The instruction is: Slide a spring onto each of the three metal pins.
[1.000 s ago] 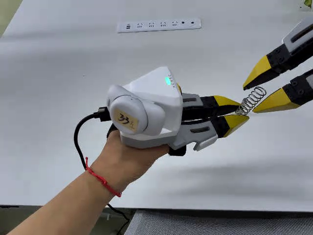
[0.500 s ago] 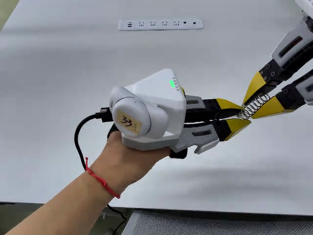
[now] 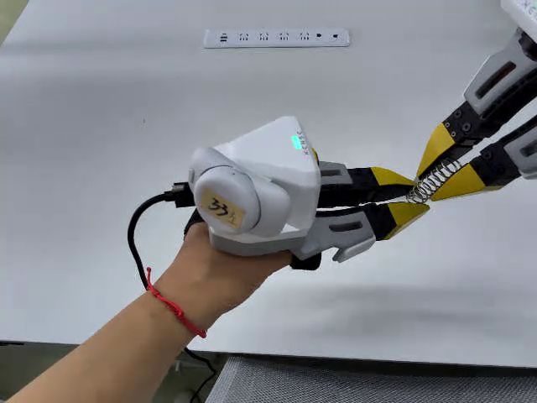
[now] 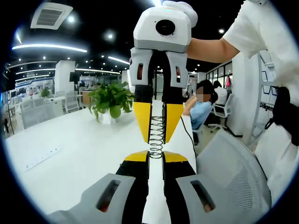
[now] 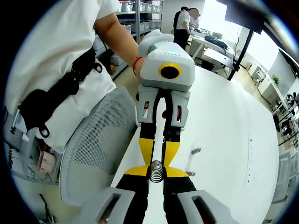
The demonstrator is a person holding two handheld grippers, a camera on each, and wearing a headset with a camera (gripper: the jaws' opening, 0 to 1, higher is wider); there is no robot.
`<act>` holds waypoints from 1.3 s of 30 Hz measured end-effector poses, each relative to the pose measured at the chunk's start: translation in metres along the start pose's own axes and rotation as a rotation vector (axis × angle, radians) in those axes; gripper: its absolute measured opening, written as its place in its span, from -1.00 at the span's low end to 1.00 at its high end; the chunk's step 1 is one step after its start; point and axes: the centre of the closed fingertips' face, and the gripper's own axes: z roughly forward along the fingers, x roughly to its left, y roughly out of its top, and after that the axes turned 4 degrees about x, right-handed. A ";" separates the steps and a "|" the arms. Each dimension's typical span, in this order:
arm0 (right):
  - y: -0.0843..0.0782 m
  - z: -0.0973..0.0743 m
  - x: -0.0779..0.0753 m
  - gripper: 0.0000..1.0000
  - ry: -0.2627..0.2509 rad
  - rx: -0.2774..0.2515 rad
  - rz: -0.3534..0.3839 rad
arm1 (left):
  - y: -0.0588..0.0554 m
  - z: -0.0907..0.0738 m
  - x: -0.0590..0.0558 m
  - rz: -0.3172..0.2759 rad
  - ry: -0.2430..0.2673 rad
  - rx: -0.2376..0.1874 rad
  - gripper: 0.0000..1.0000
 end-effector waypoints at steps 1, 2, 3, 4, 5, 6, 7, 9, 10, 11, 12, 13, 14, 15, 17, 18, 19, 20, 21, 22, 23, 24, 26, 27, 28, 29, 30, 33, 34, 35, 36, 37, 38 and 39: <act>0.000 0.001 0.000 -0.86 -0.002 -0.002 0.002 | 0.000 0.000 0.000 0.003 0.000 0.001 -0.87; 0.000 0.001 0.000 -0.86 -0.003 -0.002 0.004 | -0.001 0.000 0.000 0.005 0.000 0.001 -0.87; 0.000 0.001 0.000 -0.86 -0.005 -0.004 0.008 | -0.001 -0.001 0.000 0.008 0.001 0.001 -0.87; 0.000 0.001 0.000 -0.86 -0.008 -0.006 0.012 | -0.001 -0.001 0.000 0.010 0.002 0.000 -0.87; 0.000 0.001 0.000 -0.86 -0.008 -0.007 0.015 | -0.001 -0.001 0.000 0.009 0.002 0.000 -0.87; 0.000 0.002 0.001 -0.86 -0.009 -0.010 0.021 | -0.002 -0.001 -0.001 0.009 0.002 -0.001 -0.87; 0.000 0.002 0.001 -0.86 -0.010 -0.011 0.025 | -0.002 -0.001 -0.001 0.011 0.004 -0.002 -0.86; 0.000 0.002 0.001 -0.86 -0.009 -0.016 0.034 | -0.003 -0.001 -0.001 0.011 0.003 -0.001 -0.86; 0.000 0.003 0.002 -0.86 -0.010 -0.018 0.040 | -0.003 -0.001 -0.001 0.009 0.004 0.000 -0.86; -0.001 0.003 0.002 -0.86 -0.010 -0.021 0.045 | -0.004 -0.002 -0.002 0.014 0.005 0.003 -0.85; -0.001 0.003 0.002 -0.86 -0.011 -0.023 0.049 | -0.005 -0.002 -0.002 0.014 0.007 0.004 -0.83; -0.002 0.003 0.002 -0.86 -0.013 -0.026 0.053 | -0.006 -0.002 -0.002 0.013 0.009 0.005 -0.83; -0.003 0.003 0.002 -0.86 -0.016 -0.027 0.057 | -0.007 -0.003 -0.001 0.008 0.012 0.006 -0.81; -0.004 0.002 0.002 -0.86 -0.021 -0.028 0.061 | -0.007 -0.004 0.000 0.005 0.015 0.007 -0.78; -0.006 -0.001 -0.001 -0.86 -0.035 -0.037 0.080 | -0.009 -0.007 0.003 0.002 0.028 0.008 -0.73; -0.007 -0.002 -0.002 -0.86 -0.039 -0.040 0.088 | -0.010 -0.008 0.004 -0.002 0.031 0.011 -0.71; -0.008 -0.004 -0.004 -0.86 -0.044 -0.044 0.096 | -0.012 -0.010 0.005 -0.006 0.036 0.014 -0.69; -0.010 -0.005 -0.006 -0.86 -0.051 -0.048 0.109 | -0.013 -0.012 0.006 -0.005 0.043 0.015 -0.67; -0.012 -0.006 -0.007 -0.86 -0.059 -0.050 0.119 | -0.016 -0.014 0.007 -0.006 0.047 0.018 -0.66; -0.015 -0.007 -0.009 -0.86 -0.066 -0.047 0.125 | -0.017 -0.016 0.008 -0.008 0.052 0.021 -0.65; -0.017 -0.007 -0.010 -0.86 -0.073 -0.045 0.132 | -0.019 -0.017 0.009 -0.011 0.060 0.023 -0.63; -0.020 -0.008 -0.012 -0.86 -0.081 -0.043 0.142 | -0.020 -0.020 0.011 -0.013 0.067 0.024 -0.59; -0.027 -0.008 -0.015 -0.86 -0.093 -0.042 0.165 | -0.023 -0.024 0.014 -0.016 0.084 0.025 -0.50; -0.030 -0.009 -0.017 -0.86 -0.096 -0.042 0.177 | -0.023 -0.026 0.015 -0.011 0.089 0.022 -0.46; -0.032 -0.009 -0.018 -0.86 -0.100 -0.044 0.188 | -0.024 -0.028 0.016 -0.009 0.094 0.021 -0.43; -0.035 -0.009 -0.019 -0.86 -0.101 -0.045 0.202 | -0.025 -0.030 0.017 -0.012 0.099 0.023 -0.41; -0.039 -0.008 -0.020 -0.86 -0.104 -0.044 0.213 | -0.027 -0.033 0.020 -0.018 0.106 0.026 -0.40; -0.051 -0.007 -0.025 -0.86 -0.123 -0.022 0.235 | -0.032 -0.040 0.024 -0.012 0.127 0.030 -0.29; -0.055 -0.007 -0.027 -0.86 -0.128 -0.016 0.249 | -0.034 -0.044 0.027 -0.011 0.138 0.030 -0.24; -0.059 -0.006 -0.029 -0.86 -0.131 -0.014 0.260 | -0.036 -0.047 0.029 0.000 0.148 0.029 -0.20; -0.063 -0.006 -0.031 -0.86 -0.138 -0.008 0.273 | -0.038 -0.051 0.032 0.004 0.158 0.033 -0.17; -0.066 -0.005 -0.033 -0.86 -0.143 -0.003 0.279 | -0.040 -0.053 0.034 -0.002 0.167 0.039 -0.14; -0.069 -0.004 -0.034 -0.86 -0.146 0.001 0.285 | -0.043 -0.056 0.036 -0.008 0.172 0.044 -0.10; -0.074 -0.003 -0.036 -0.86 -0.152 0.009 0.295 | -0.045 -0.059 0.038 0.003 0.178 0.042 -0.05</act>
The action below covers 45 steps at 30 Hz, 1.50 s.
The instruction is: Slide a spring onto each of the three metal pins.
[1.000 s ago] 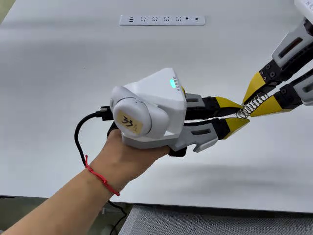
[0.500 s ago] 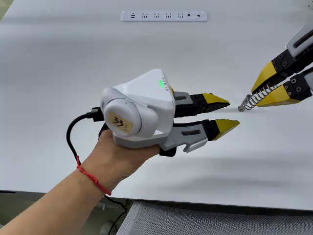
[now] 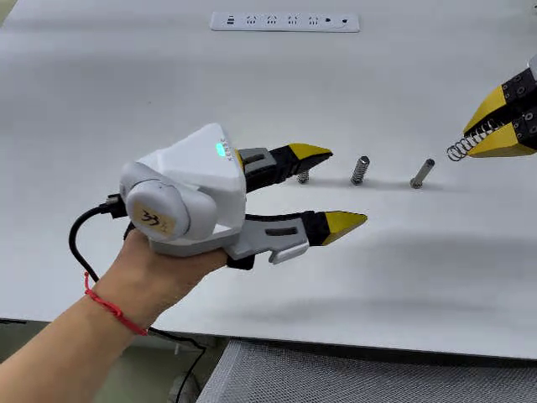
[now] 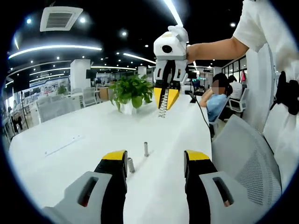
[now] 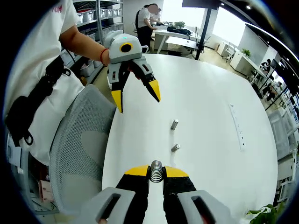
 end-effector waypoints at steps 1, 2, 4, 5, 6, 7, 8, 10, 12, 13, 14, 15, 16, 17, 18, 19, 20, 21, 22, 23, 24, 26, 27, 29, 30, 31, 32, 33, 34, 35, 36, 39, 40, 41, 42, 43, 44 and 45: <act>-0.003 0.001 -0.002 -0.86 -0.004 0.005 0.005 | -0.001 -0.002 0.002 0.002 0.004 -0.002 0.01; -0.005 0.003 -0.004 -0.86 -0.007 0.009 0.011 | -0.002 -0.004 0.003 -0.001 0.008 0.000 0.06; -0.011 0.007 -0.009 -0.86 -0.014 0.023 0.024 | -0.008 -0.008 0.007 -0.004 0.018 0.011 0.14; -0.015 0.010 -0.011 -0.86 -0.016 0.032 0.029 | -0.010 -0.010 0.010 -0.005 0.023 0.016 0.17; -0.017 0.013 -0.013 -0.86 -0.019 0.037 0.033 | -0.012 -0.011 0.012 -0.012 0.028 0.019 0.21; -0.019 0.016 -0.016 -0.86 -0.024 0.045 0.039 | -0.015 -0.013 0.015 -0.021 0.032 0.023 0.24; -0.022 0.018 -0.018 -0.86 -0.027 0.051 0.041 | -0.017 -0.014 0.016 -0.025 0.034 0.024 0.27; -0.026 0.022 -0.021 -0.86 -0.033 0.064 0.042 | -0.020 -0.016 0.019 -0.028 0.039 0.029 0.35; -0.030 0.026 -0.026 -0.86 -0.040 0.076 0.048 | -0.025 -0.018 0.021 -0.034 0.041 0.038 0.40; -0.032 0.028 -0.029 -0.86 -0.039 0.078 0.056 | -0.028 -0.019 0.023 -0.033 0.043 0.048 0.43; -0.033 0.030 -0.031 -0.86 -0.040 0.079 0.059 | -0.029 -0.019 0.024 -0.037 0.044 0.051 0.45; -0.036 0.032 -0.034 -0.86 -0.043 0.086 0.064 | -0.030 -0.020 0.025 -0.043 0.047 0.048 0.49; -0.038 0.034 -0.035 -0.86 -0.045 0.090 0.066 | -0.031 -0.021 0.027 -0.045 0.049 0.047 0.52; -0.040 0.037 -0.038 -0.86 -0.046 0.094 0.070 | -0.032 -0.021 0.028 -0.047 0.051 0.051 0.56; -0.041 0.039 -0.039 -0.86 -0.046 0.097 0.073 | -0.033 -0.021 0.028 -0.047 0.053 0.055 0.59; -0.042 0.040 -0.041 -0.86 -0.045 0.099 0.075 | -0.034 -0.021 0.029 -0.047 0.053 0.057 0.60; -0.042 0.042 -0.042 -0.86 -0.044 0.100 0.077 | -0.035 -0.021 0.029 -0.045 0.053 0.057 0.61; -0.044 0.046 -0.044 -0.86 -0.043 0.105 0.079 | -0.036 -0.021 0.030 -0.044 0.052 0.058 0.62; -0.045 0.048 -0.045 -0.86 -0.041 0.110 0.078 | -0.037 -0.021 0.030 -0.047 0.052 0.060 0.64; -0.045 0.051 -0.047 -0.86 -0.039 0.111 0.079 | -0.038 -0.021 0.031 -0.049 0.051 0.059 0.65; -0.045 0.052 -0.047 -0.86 -0.035 0.112 0.082 | -0.038 -0.021 0.031 -0.049 0.051 0.058 0.67; -0.046 0.057 -0.049 -0.86 -0.029 0.119 0.080 | -0.039 -0.021 0.032 -0.053 0.051 0.058 0.69; -0.047 0.060 -0.051 -0.86 -0.029 0.125 0.079 | -0.040 -0.021 0.033 -0.053 0.052 0.058 0.70; -0.049 0.063 -0.054 -0.86 -0.027 0.134 0.076 | -0.041 -0.021 0.034 -0.053 0.054 0.062 0.72; -0.051 0.065 -0.055 -0.86 -0.023 0.136 0.079 | -0.042 -0.021 0.035 -0.053 0.054 0.061 0.72; -0.051 0.066 -0.056 -0.86 -0.019 0.137 0.083 | -0.042 -0.021 0.035 -0.053 0.055 0.061 0.73; -0.053 0.068 -0.057 -0.86 -0.016 0.139 0.086 | -0.043 -0.021 0.036 -0.055 0.054 0.063 0.73; -0.054 0.070 -0.057 -0.86 -0.013 0.144 0.087 | -0.044 -0.021 0.036 -0.057 0.054 0.066 0.74; -0.054 0.071 -0.057 -0.86 -0.012 0.147 0.087 | -0.045 -0.021 0.036 -0.056 0.054 0.064 0.74; -0.055 0.072 -0.057 -0.86 -0.010 0.150 0.087 | -0.045 -0.021 0.037 -0.059 0.054 0.063 0.75; -0.055 0.073 -0.058 -0.86 -0.008 0.151 0.089 | -0.046 -0.021 0.037 -0.062 0.054 0.066 0.76; -0.055 0.076 -0.059 -0.86 -0.005 0.154 0.091 | -0.047 -0.020 0.038 -0.064 0.053 0.064 0.77; -0.056 0.078 -0.060 -0.86 0.000 0.154 0.094 | -0.047 -0.020 0.038 -0.064 0.052 0.062 0.77; -0.056 0.079 -0.060 -0.86 0.003 0.157 0.094 | -0.048 -0.020 0.038 -0.065 0.052 0.062 0.78; -0.057 0.079 -0.060 -0.86 0.005 0.160 0.092 | -0.048 -0.020 0.038 -0.066 0.052 0.062 0.78; -0.057 0.080 -0.060 -0.86 0.006 0.163 0.089 | -0.049 -0.020 0.039 -0.066 0.053 0.063 0.79; -0.056 0.080 -0.060 -0.86 0.008 0.164 0.090 | -0.050 -0.020 0.039 -0.065 0.053 0.066 0.79; -0.056 0.080 -0.059 -0.86 0.010 0.163 0.092 | -0.051 -0.020 0.039 -0.064 0.051 0.067 0.79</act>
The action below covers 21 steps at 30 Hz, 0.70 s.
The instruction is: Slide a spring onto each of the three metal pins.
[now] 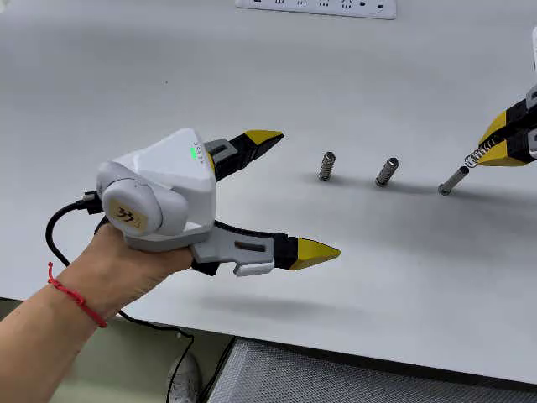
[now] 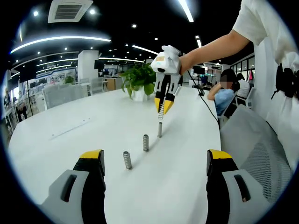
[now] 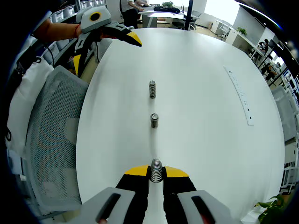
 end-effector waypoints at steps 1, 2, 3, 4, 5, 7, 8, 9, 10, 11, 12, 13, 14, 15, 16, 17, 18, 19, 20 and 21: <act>0.000 0.000 0.000 -0.86 0.001 0.000 0.000 | 0.000 0.000 0.000 -0.001 -0.001 0.000 0.80; 0.001 0.001 0.000 -0.86 0.003 0.003 -0.001 | -0.001 0.000 0.000 -0.002 -0.002 0.001 0.80; 0.001 0.001 0.001 -0.86 0.006 0.006 -0.002 | -0.001 0.000 0.000 -0.003 -0.003 0.001 0.80; 0.000 0.003 0.001 -0.86 0.005 0.010 -0.002 | -0.001 0.000 0.000 -0.004 -0.003 0.002 0.80; -0.001 0.003 0.001 -0.86 0.004 0.015 -0.004 | -0.001 0.000 0.001 -0.005 -0.002 0.000 0.80; -0.002 0.006 0.000 -0.86 0.006 0.017 -0.003 | -0.001 0.000 0.001 -0.007 -0.001 -0.002 0.80; -0.002 0.007 0.000 -0.86 0.008 0.017 -0.001 | -0.001 0.000 0.001 -0.009 0.000 -0.002 0.80; -0.002 0.007 0.000 -0.86 0.010 0.021 -0.004 | -0.002 0.000 0.001 -0.011 0.000 -0.002 0.80; -0.002 0.007 0.000 -0.86 0.009 0.024 -0.008 | -0.002 0.000 0.001 -0.012 -0.001 -0.003 0.80; -0.002 0.007 -0.001 -0.86 0.009 0.025 -0.010 | -0.002 0.000 0.001 -0.013 -0.001 -0.003 0.80; -0.001 0.007 0.000 -0.86 0.012 0.024 -0.010 | -0.002 0.000 0.001 -0.015 -0.002 -0.004 0.79; 0.000 0.007 0.000 -0.86 0.014 0.024 -0.009 | -0.002 0.000 0.001 -0.016 -0.002 -0.005 0.79; 0.000 0.007 0.000 -0.86 0.014 0.024 -0.010 | -0.002 0.000 0.001 -0.017 -0.002 -0.006 0.79; 0.000 0.008 0.000 -0.86 0.015 0.025 -0.010 | -0.002 0.001 0.001 -0.018 -0.002 -0.007 0.79; 0.000 0.008 0.000 -0.86 0.015 0.027 -0.011 | -0.002 0.001 0.001 -0.020 -0.002 -0.007 0.79; 0.000 0.009 0.000 -0.86 0.015 0.029 -0.012 | -0.001 0.001 0.001 -0.021 -0.002 -0.009 0.79; 0.000 0.010 0.000 -0.86 0.017 0.031 -0.012 | -0.001 0.001 0.001 -0.022 -0.002 -0.010 0.79; 0.001 0.010 0.000 -0.86 0.017 0.032 -0.012 | -0.001 0.001 0.001 -0.022 -0.002 -0.010 0.78; 0.001 0.010 0.000 -0.86 0.017 0.034 -0.014 | -0.001 0.001 0.001 -0.023 -0.002 -0.011 0.78; 0.001 0.010 0.000 -0.86 0.017 0.036 -0.016 | 0.000 0.001 0.002 -0.023 -0.002 -0.013 0.78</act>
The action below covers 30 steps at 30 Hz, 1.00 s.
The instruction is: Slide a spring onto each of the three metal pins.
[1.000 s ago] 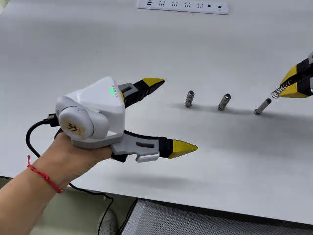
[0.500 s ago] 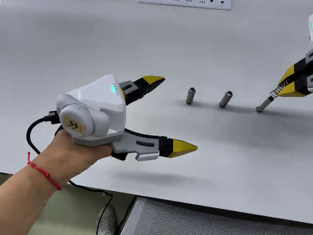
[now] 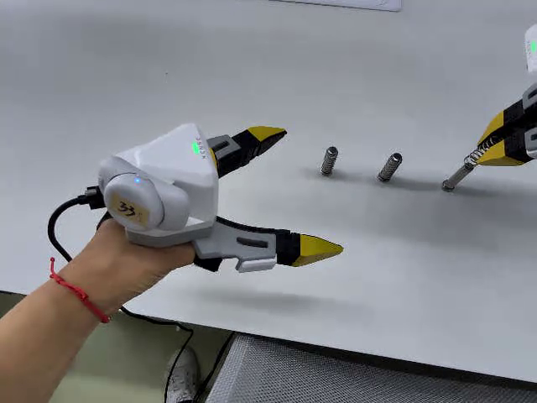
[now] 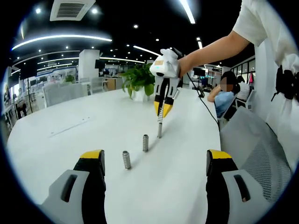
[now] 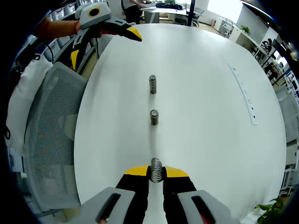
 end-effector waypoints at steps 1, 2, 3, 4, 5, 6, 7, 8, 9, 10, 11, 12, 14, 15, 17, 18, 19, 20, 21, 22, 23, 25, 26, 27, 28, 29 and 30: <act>0.000 0.000 0.000 -0.86 0.000 0.003 -0.003 | 0.000 0.000 0.000 -0.002 0.000 -0.001 0.78; -0.001 0.001 0.000 -0.86 -0.001 0.005 -0.006 | 0.000 0.000 0.000 -0.002 0.000 -0.002 0.78; -0.001 0.001 0.000 -0.86 -0.001 0.006 -0.007 | 0.000 0.000 0.000 -0.003 0.001 -0.003 0.78; -0.001 0.001 0.000 -0.86 0.000 0.009 -0.008 | 0.000 0.000 0.000 -0.005 0.000 -0.004 0.78; -0.002 0.002 0.000 -0.86 0.000 0.012 -0.010 | 0.000 0.000 0.000 -0.005 -0.001 -0.004 0.78; -0.002 0.002 0.001 -0.86 0.001 0.013 -0.012 | 0.001 0.001 0.000 -0.006 -0.001 -0.005 0.78; -0.002 0.002 0.002 -0.86 0.003 0.013 -0.013 | 0.000 0.001 0.000 -0.006 -0.001 -0.005 0.78; -0.002 0.002 0.003 -0.86 0.003 0.013 -0.013 | 0.000 0.001 0.000 -0.008 -0.001 -0.005 0.77; -0.002 0.003 0.003 -0.86 0.004 0.014 -0.013 | 0.001 0.001 0.000 -0.008 -0.001 -0.006 0.77; -0.002 0.003 0.003 -0.86 0.004 0.016 -0.015 | 0.001 0.001 0.000 -0.008 -0.001 -0.007 0.77; -0.003 0.004 0.003 -0.86 0.004 0.019 -0.019 | 0.001 0.001 0.000 -0.009 -0.001 -0.007 0.77; -0.004 0.005 0.003 -0.86 0.004 0.021 -0.022 | 0.001 0.002 0.000 -0.009 -0.001 -0.008 0.77; -0.003 0.005 0.003 -0.86 0.007 0.014 -0.014 | 0.002 0.002 -0.001 -0.008 -0.002 -0.008 0.77; -0.003 0.005 0.002 -0.86 0.006 0.014 -0.015 | 0.002 0.002 -0.001 -0.009 -0.002 -0.009 0.77; -0.003 0.005 0.001 -0.86 0.005 0.014 -0.018 | 0.002 0.002 -0.001 -0.011 -0.002 -0.009 0.77; -0.003 0.005 0.002 -0.86 0.008 0.014 -0.018 | 0.002 0.002 -0.001 -0.011 -0.002 -0.009 0.77; -0.003 0.005 0.001 -0.86 0.007 0.013 -0.017 | 0.002 0.002 -0.001 -0.010 -0.002 -0.010 0.76; -0.002 0.005 0.001 -0.86 0.006 0.013 -0.017 | 0.002 0.002 -0.001 -0.012 -0.002 -0.011 0.76; -0.003 0.005 0.001 -0.86 0.008 0.014 -0.018 | 0.003 0.003 -0.001 -0.014 -0.002 -0.012 0.76; -0.002 0.005 0.000 -0.86 0.009 0.013 -0.018 | 0.002 0.003 0.000 -0.014 -0.001 -0.011 0.76; -0.002 0.005 0.001 -0.86 0.013 0.011 -0.012 | 0.002 0.003 0.000 -0.014 -0.001 -0.011 0.76; -0.002 0.006 0.001 -0.86 0.015 0.015 -0.016 | 0.003 0.003 0.000 -0.015 -0.001 -0.012 0.76; -0.003 0.006 0.001 -0.86 0.016 0.017 -0.018 | 0.003 0.003 0.000 -0.015 -0.002 -0.013 0.76; -0.003 0.006 0.001 -0.86 0.016 0.021 -0.022 | 0.003 0.003 -0.001 -0.016 -0.002 -0.014 0.75; -0.003 0.005 0.002 -0.86 0.018 0.020 -0.020 | 0.003 0.003 -0.001 -0.018 -0.002 -0.015 0.75; -0.003 0.006 0.003 -0.86 0.020 0.019 -0.018 | 0.003 0.003 -0.001 -0.019 -0.002 -0.015 0.75; -0.003 0.006 0.003 -0.86 0.019 0.020 -0.021 | 0.003 0.003 -0.001 -0.019 -0.002 -0.015 0.75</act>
